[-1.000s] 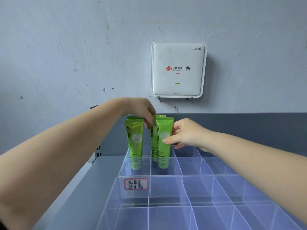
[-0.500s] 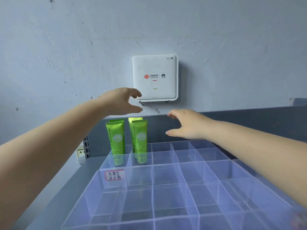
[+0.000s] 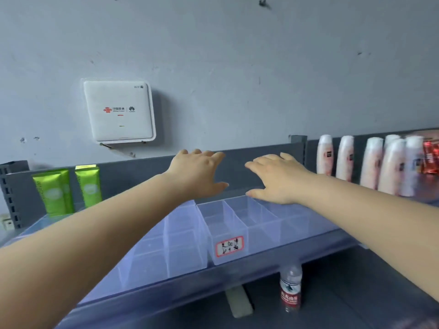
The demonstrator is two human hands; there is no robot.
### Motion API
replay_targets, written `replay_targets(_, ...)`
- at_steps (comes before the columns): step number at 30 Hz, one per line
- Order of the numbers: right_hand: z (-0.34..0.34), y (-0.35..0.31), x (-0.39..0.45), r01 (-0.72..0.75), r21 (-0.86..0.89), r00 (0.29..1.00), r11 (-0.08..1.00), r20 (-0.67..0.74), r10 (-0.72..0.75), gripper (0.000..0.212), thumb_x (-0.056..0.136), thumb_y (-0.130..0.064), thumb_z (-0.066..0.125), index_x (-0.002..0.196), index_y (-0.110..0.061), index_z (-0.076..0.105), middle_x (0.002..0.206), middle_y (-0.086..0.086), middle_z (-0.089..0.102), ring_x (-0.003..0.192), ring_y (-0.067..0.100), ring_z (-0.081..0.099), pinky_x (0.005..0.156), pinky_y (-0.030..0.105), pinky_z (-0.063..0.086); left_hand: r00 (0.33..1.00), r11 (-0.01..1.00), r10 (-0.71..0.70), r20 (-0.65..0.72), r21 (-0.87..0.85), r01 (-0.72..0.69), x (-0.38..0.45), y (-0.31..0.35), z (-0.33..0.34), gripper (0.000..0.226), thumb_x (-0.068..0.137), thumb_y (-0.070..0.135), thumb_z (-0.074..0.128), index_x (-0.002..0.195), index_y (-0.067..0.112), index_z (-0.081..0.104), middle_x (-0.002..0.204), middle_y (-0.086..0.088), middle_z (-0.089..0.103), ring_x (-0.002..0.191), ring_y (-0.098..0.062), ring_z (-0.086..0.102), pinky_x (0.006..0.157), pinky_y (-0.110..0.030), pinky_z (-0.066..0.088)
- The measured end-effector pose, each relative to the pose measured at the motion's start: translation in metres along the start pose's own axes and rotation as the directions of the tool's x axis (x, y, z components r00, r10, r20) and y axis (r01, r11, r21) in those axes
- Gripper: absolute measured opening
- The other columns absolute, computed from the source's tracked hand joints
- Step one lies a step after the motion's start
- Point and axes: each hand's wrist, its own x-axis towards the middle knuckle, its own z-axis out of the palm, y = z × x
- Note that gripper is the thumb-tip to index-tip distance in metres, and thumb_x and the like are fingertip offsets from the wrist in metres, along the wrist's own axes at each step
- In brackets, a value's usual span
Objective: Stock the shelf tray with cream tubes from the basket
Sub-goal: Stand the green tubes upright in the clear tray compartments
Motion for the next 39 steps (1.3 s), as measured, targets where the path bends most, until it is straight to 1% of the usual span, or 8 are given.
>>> replay_targets(6, 0.014, 0.095, -0.092, -0.174, -0.022, 0.984, 0.984, 0.025, 0.175, 0.071, 0.090, -0.058, 0.041, 0.147, -0.021, 0.020, 0.149, 0.000, 0.031, 0.139, 0.021, 0.022, 0.113, 0.043, 0.021, 0.985, 0.982, 0.167, -0.045, -0.079, -0.170, 0.030, 0.125, -0.013, 0.070, 0.088, 0.057, 0.044, 0.146, 0.023, 0.022, 0.145, 0.001, 0.040, 0.130, -0.024, 0.039, 0.104, -0.038, 0.032)
replay_targets(10, 0.023, 0.152, -0.159, -0.289, -0.097, 0.955, 0.952, 0.045, 0.294, 0.068, 0.089, -0.059, 0.042, 0.144, -0.021, 0.026, 0.146, 0.002, 0.033, 0.137, 0.024, 0.025, 0.110, 0.047, 0.023, 0.957, 0.949, 0.270, -0.107, -0.138, -0.283, 0.046, 0.215, -0.018, 0.067, 0.088, 0.057, 0.044, 0.143, 0.023, 0.027, 0.142, 0.001, 0.043, 0.128, -0.025, 0.041, 0.102, -0.039, 0.032)
replay_targets(12, 0.027, 0.178, -0.192, -0.349, -0.135, 0.930, 0.927, 0.074, 0.360, 0.069, 0.089, -0.058, 0.042, 0.144, -0.020, 0.024, 0.148, 0.004, 0.029, 0.140, 0.025, 0.021, 0.112, 0.050, 0.020, 0.938, 0.925, 0.319, -0.138, -0.171, -0.340, 0.053, 0.260, -0.020, 0.067, 0.087, 0.056, 0.045, 0.142, 0.023, 0.029, 0.141, 0.002, 0.044, 0.127, -0.024, 0.042, 0.102, -0.039, 0.033)
replay_targets(17, 0.039, 0.233, -0.273, -0.501, -0.182, 0.835, 0.846, 0.154, 0.528, 0.074, 0.091, -0.053, 0.044, 0.149, -0.019, 0.012, 0.156, 0.007, 0.014, 0.145, 0.027, 0.007, 0.117, 0.051, 0.012, 0.876, 0.846, 0.449, -0.178, -0.232, -0.480, 0.060, 0.362, -0.025, 0.066, 0.087, 0.055, 0.047, 0.141, 0.019, 0.031, 0.137, -0.001, 0.047, 0.124, -0.026, 0.044, 0.099, -0.039, 0.033)
replay_targets(21, 0.054, 0.261, -0.329, -0.585, -0.210, 0.765, 0.783, 0.176, 0.619, 0.072, 0.090, -0.051, 0.047, 0.147, -0.018, 0.018, 0.152, 0.007, 0.022, 0.142, 0.028, 0.016, 0.114, 0.048, 0.019, 0.822, 0.779, 0.539, -0.186, -0.261, -0.570, 0.061, 0.433, -0.024, 0.067, 0.088, 0.052, 0.047, 0.143, 0.019, 0.028, 0.140, -0.003, 0.044, 0.128, -0.027, 0.041, 0.103, -0.039, 0.031)
replay_targets(27, 0.089, 0.284, -0.396, -0.664, -0.237, 0.670, 0.709, 0.232, 0.705, 0.070, 0.091, -0.049, 0.046, 0.146, -0.015, 0.020, 0.151, 0.009, 0.026, 0.140, 0.027, 0.021, 0.111, 0.046, 0.024, 0.725, 0.670, 0.671, -0.155, -0.294, -0.682, 0.053, 0.520, -0.001, 0.067, 0.089, 0.051, 0.047, 0.144, 0.020, 0.027, 0.145, -0.003, 0.041, 0.130, -0.027, 0.040, 0.102, -0.041, 0.031)
replay_targets(32, 0.137, 0.303, -0.428, -0.733, -0.233, 0.544, 0.639, 0.365, 0.756, 0.072, 0.092, -0.049, 0.047, 0.148, -0.017, 0.015, 0.155, 0.009, 0.016, 0.142, 0.029, 0.016, 0.114, 0.049, 0.019, 0.642, 0.574, 0.756, -0.131, -0.340, -0.745, 0.055, 0.579, 0.037, 0.066, 0.088, 0.048, 0.049, 0.144, 0.018, 0.027, 0.144, -0.004, 0.041, 0.132, -0.028, 0.038, 0.104, -0.041, 0.029)
replay_targets(39, 0.232, 0.315, -0.458, -0.813, -0.192, 0.407, 0.549, 0.488, 0.772, 0.072, 0.090, -0.049, 0.049, 0.147, -0.018, 0.019, 0.153, 0.008, 0.024, 0.140, 0.028, 0.022, 0.113, 0.048, 0.020, 0.521, 0.468, 0.853, -0.035, -0.390, -0.793, 0.059, 0.645, 0.118, 0.064, 0.087, 0.045, 0.051, 0.142, 0.018, 0.031, 0.142, -0.003, 0.043, 0.128, -0.027, 0.041, 0.105, -0.042, 0.029)
